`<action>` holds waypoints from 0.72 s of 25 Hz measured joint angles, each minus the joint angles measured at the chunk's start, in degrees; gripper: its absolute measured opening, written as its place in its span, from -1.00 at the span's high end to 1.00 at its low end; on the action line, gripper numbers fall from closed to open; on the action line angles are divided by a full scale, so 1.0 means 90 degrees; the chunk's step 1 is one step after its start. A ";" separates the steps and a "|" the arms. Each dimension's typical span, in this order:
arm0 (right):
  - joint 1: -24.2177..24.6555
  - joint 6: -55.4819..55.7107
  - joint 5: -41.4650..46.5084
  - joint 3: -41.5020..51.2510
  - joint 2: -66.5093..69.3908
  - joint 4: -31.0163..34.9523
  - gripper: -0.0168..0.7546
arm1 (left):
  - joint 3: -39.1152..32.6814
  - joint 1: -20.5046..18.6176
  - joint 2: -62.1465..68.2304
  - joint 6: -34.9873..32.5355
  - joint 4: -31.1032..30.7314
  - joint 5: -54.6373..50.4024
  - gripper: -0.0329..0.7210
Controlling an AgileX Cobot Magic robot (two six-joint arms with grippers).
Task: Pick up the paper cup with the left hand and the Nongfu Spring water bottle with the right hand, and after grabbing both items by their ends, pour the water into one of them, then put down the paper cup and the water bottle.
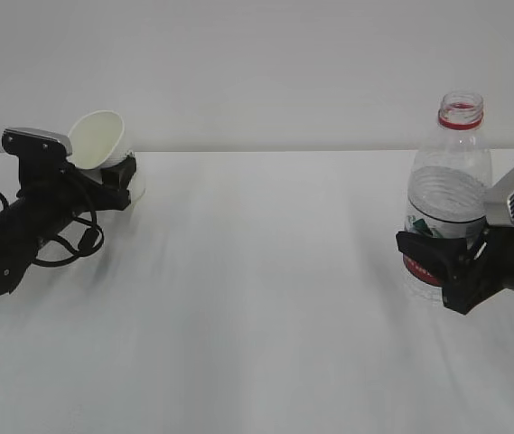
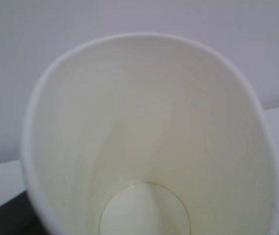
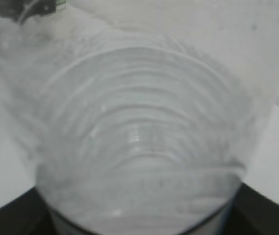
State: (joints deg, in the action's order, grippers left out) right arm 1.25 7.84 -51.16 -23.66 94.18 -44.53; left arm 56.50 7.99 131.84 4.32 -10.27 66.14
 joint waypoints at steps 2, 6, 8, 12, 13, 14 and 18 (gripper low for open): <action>0.0000 0.0000 0.0000 0.0000 0.0000 0.0000 -0.30 | -0.0200 0.0000 -0.0091 0.0000 -0.0100 0.0000 -0.56; 0.0000 0.0000 0.0000 0.0000 0.0000 0.0000 -0.30 | -0.0847 0.0000 -0.0596 0.0000 -0.0448 -0.0016 -0.55; 0.0000 0.0000 0.0000 0.0000 0.0000 0.0000 -0.30 | -0.1246 0.0000 -0.0977 0.0000 -0.0689 -0.0031 -0.55; 0.0000 0.0024 0.0000 0.0000 0.0000 -0.0002 -0.30 | -0.1963 0.0000 -0.1692 0.0000 -0.1246 -0.0031 -0.55; 0.0000 0.0038 0.0000 0.0000 0.0000 -0.0002 -0.30 | -0.2101 0.0000 -0.1832 0.0000 -0.1355 -0.0031 -0.55; 0.0000 0.0039 0.0000 0.0000 0.0000 -0.0002 -0.30 | -0.2258 0.0000 -0.1984 0.0000 -0.1479 -0.0031 -0.55; 0.0000 0.0127 0.0000 0.0000 0.0000 -0.0055 -0.30 | -0.2717 0.0000 -0.2463 0.0270 -0.2017 -0.0031 -0.55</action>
State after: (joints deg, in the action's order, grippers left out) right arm 1.25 8.99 -51.16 -23.66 94.18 -45.03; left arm 32.05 7.99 109.67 6.76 -28.42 65.87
